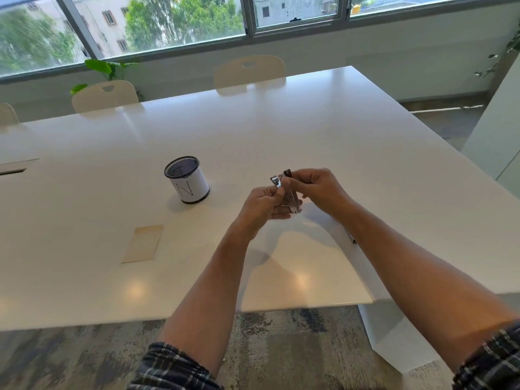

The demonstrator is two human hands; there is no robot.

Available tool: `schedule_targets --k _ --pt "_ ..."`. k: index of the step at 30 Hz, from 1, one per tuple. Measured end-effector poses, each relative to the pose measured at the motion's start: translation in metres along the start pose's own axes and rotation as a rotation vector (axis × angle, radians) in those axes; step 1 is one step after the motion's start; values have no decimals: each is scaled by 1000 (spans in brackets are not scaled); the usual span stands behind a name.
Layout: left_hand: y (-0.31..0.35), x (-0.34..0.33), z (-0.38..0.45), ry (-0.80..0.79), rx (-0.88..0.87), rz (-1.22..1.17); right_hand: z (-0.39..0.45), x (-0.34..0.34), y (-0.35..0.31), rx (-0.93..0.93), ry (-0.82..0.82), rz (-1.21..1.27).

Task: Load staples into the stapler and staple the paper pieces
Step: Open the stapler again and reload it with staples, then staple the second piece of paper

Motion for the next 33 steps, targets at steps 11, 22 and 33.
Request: schedule_targets --k 11,22,33 --pt "0 52 -12 83 -28 306 -5 -56 -1 -71 -180 72" --pt "20 166 -14 333 -119 1124 -8 -73 8 -142 -217 18" --pt "-16 238 -39 485 321 1449 -7 -61 7 -110 -209 24"
Point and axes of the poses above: each hand's wrist, its own z-axis towards the middle knuckle, its own x-axis out of the back of the hand, y = z × x, the point moved 10 cm from there along z, towards the middle knuckle, and after that the axes turned 11 degrees about y, right-handed, at the moved point
